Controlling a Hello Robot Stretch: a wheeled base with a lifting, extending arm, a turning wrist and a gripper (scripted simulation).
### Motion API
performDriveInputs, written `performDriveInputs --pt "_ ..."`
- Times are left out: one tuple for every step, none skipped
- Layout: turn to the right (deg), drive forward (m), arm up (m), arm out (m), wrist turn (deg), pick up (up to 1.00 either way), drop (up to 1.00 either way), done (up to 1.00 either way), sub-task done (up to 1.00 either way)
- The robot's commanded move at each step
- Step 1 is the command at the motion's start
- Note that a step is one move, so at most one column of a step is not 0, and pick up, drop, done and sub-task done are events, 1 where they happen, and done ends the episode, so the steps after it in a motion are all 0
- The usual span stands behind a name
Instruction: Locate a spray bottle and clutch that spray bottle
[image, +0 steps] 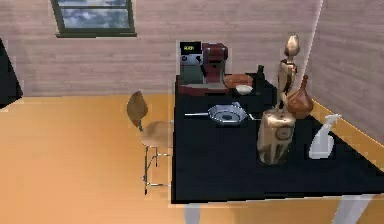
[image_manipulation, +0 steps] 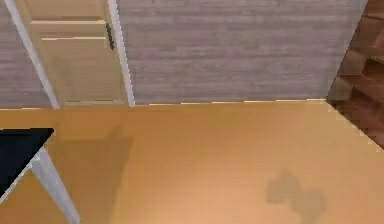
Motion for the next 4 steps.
performDriveInputs --pt "-45.0 0.0 0.0 0.0 0.0 0.0 0.0 0.0 0.0" --pt "45.0 0.0 0.0 0.0 0.0 0.0 0.0 0.0 0.0" --pt "45.0 0.0 0.0 0.0 0.0 0.0 0.0 0.0 0.0" --pt "18.0 0.0 0.0 0.0 0.0 0.0 0.0 0.0 0.0"
